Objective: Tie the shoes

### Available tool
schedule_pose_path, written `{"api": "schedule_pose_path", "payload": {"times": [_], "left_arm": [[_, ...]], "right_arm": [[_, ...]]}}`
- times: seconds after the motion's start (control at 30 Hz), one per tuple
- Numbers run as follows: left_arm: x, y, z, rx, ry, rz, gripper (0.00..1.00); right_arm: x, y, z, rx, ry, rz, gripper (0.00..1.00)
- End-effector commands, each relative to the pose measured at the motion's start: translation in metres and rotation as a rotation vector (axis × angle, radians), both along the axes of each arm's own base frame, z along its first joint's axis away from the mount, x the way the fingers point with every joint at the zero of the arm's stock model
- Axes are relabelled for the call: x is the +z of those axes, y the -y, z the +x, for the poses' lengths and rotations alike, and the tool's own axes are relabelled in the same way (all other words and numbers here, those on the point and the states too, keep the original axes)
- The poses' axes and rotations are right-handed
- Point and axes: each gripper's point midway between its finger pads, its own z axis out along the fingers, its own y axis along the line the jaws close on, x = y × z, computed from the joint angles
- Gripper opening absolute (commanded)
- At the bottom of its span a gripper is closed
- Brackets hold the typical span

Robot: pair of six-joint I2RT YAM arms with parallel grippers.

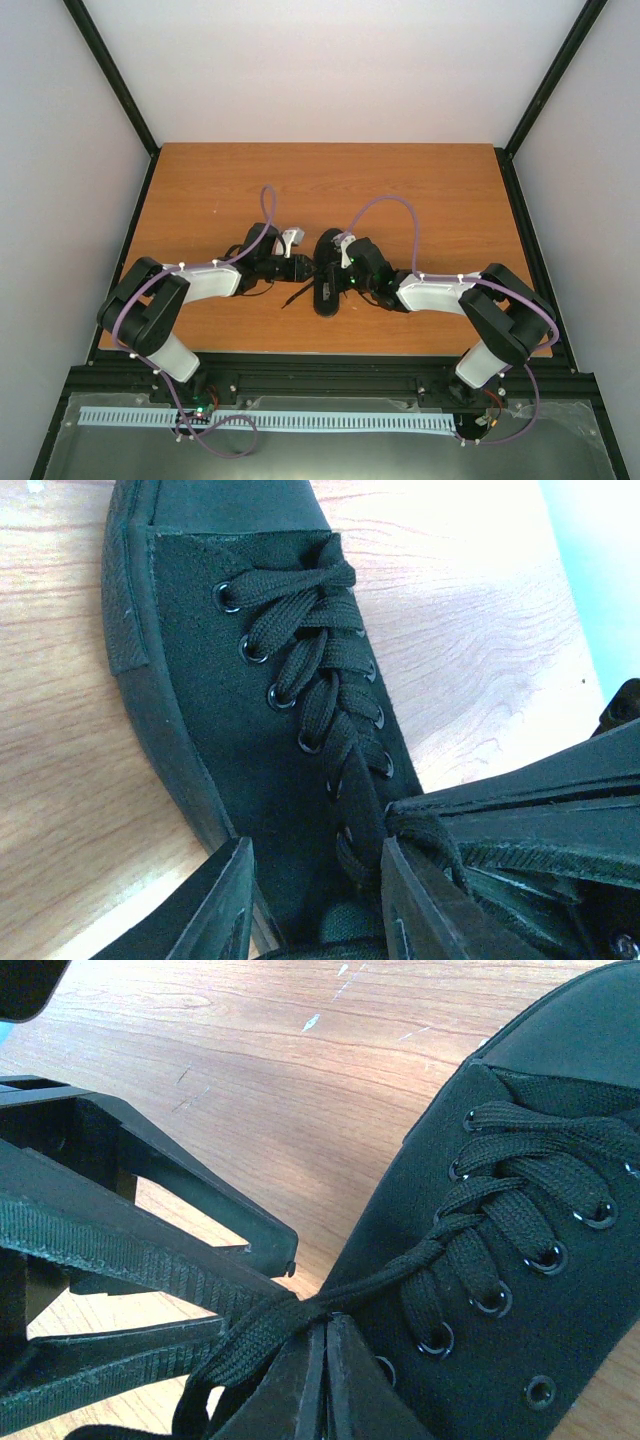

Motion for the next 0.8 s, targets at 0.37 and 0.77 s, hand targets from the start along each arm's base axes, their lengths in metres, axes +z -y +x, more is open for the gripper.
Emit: {"api": "schedule_pose_path", "payload": {"times": [0.37, 0.77], "left_arm": [[0.016, 0.012, -0.004, -0.041, 0.019, -0.106, 0.42], [0.012, 0.022, -0.013, -0.097, -0.029, -0.17, 0.33]], "right_arm": [[0.009, -0.007, 0.005, -0.007, 0.026, 0.034, 0.03], [0.01, -0.007, 0.006, -0.014, 0.022, 0.044, 0.03]]}}
